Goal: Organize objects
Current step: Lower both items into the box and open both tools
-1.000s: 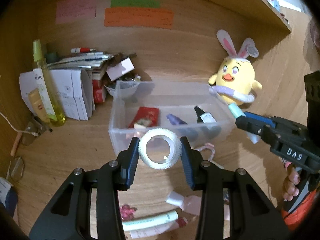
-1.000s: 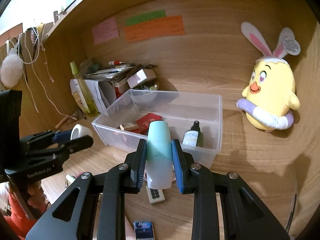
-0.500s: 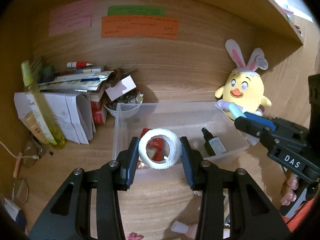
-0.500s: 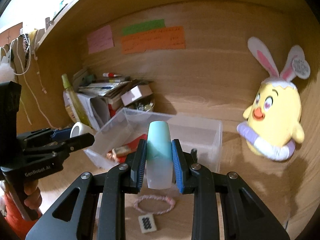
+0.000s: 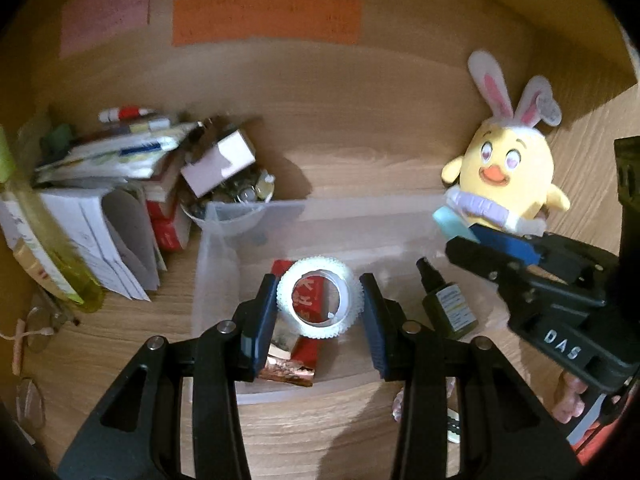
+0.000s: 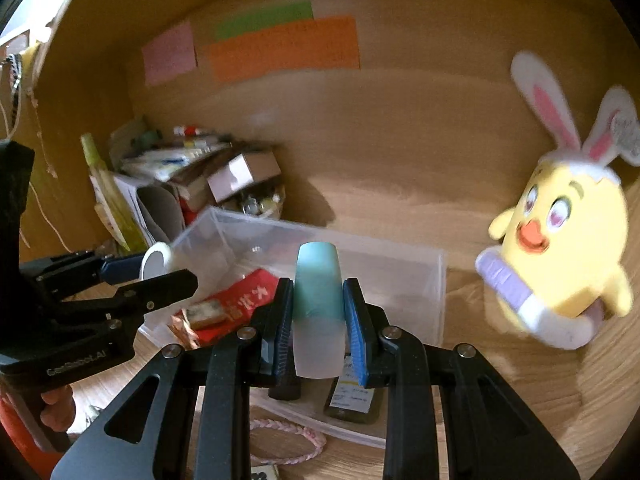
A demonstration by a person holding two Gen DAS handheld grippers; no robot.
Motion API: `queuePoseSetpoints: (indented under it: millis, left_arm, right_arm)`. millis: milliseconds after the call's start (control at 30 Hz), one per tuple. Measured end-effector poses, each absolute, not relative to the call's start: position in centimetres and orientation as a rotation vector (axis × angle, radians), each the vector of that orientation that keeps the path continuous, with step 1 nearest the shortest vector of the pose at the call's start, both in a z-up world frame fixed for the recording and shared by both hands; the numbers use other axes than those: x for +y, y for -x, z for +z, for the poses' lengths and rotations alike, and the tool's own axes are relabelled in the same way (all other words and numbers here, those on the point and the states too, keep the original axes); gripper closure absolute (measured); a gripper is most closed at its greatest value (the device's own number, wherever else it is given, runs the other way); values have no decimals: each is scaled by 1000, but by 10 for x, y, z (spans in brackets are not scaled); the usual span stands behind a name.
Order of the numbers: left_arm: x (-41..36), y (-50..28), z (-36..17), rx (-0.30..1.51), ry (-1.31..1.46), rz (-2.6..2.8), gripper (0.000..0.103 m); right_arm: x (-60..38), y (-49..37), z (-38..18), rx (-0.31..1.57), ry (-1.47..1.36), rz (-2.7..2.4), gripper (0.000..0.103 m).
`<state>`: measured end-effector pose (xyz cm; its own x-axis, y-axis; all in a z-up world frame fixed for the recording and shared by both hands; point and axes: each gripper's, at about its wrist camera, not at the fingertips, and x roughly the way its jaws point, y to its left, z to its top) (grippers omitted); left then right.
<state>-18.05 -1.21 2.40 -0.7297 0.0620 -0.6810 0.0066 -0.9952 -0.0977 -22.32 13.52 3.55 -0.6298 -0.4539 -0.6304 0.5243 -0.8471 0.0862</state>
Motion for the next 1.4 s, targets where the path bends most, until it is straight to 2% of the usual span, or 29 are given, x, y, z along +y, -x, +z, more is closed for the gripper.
queuePoseSetpoints:
  millis: [267, 733, 900, 1100, 1167, 1267, 1400]
  left_arm:
    - [-10, 203, 0, -151, 1239, 2862, 63]
    - [-10, 210, -12, -171, 1312, 2815, 63]
    - [-9, 207, -8, -177, 1304, 2804, 53]
    - [-5, 195, 7, -150, 1248, 2834, 45]
    - [-5, 192, 12, -150, 1232, 2844, 37]
    - [-6, 182, 21, -142, 1195, 2871, 36]
    - [-5, 167, 33, -119, 1159, 2889, 32]
  right_arm:
    - [134, 241, 6, 158, -1022, -2408, 80]
    - [122, 242, -4, 197, -1063, -2365, 80]
    - [119, 239, -2, 227, -1060, -2369, 80]
    - [122, 234, 7, 244, -1037, -2396, 67]
    - [126, 231, 12, 237, -1025, -2404, 61]
    - [131, 225, 22, 224, -994, -2416, 49]
    - [140, 206, 37, 203, -924, -2432, 41]
